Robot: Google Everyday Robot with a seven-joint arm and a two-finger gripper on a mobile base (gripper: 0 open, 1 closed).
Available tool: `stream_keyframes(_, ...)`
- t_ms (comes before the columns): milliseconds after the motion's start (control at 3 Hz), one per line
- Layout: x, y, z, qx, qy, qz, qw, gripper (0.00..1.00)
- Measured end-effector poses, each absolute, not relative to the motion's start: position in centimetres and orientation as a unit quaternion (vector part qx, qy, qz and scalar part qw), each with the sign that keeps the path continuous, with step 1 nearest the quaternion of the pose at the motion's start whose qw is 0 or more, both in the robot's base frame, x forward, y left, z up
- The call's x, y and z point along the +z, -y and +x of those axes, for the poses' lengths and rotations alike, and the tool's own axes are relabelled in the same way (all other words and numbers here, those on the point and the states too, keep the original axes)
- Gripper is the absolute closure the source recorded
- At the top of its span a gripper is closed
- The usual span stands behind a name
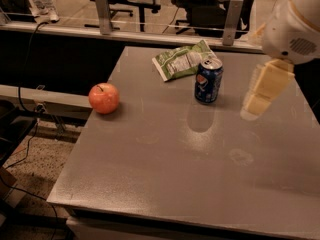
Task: Pick apple
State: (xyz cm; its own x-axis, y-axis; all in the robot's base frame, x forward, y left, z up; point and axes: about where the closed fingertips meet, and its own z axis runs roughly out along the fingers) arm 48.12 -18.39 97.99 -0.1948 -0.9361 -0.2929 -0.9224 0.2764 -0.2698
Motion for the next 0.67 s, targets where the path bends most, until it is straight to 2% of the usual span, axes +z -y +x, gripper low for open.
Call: stream_keyframes(667,96.7,12.1,56.0,0.026,-0.759,-0.603,0.246,0.0)
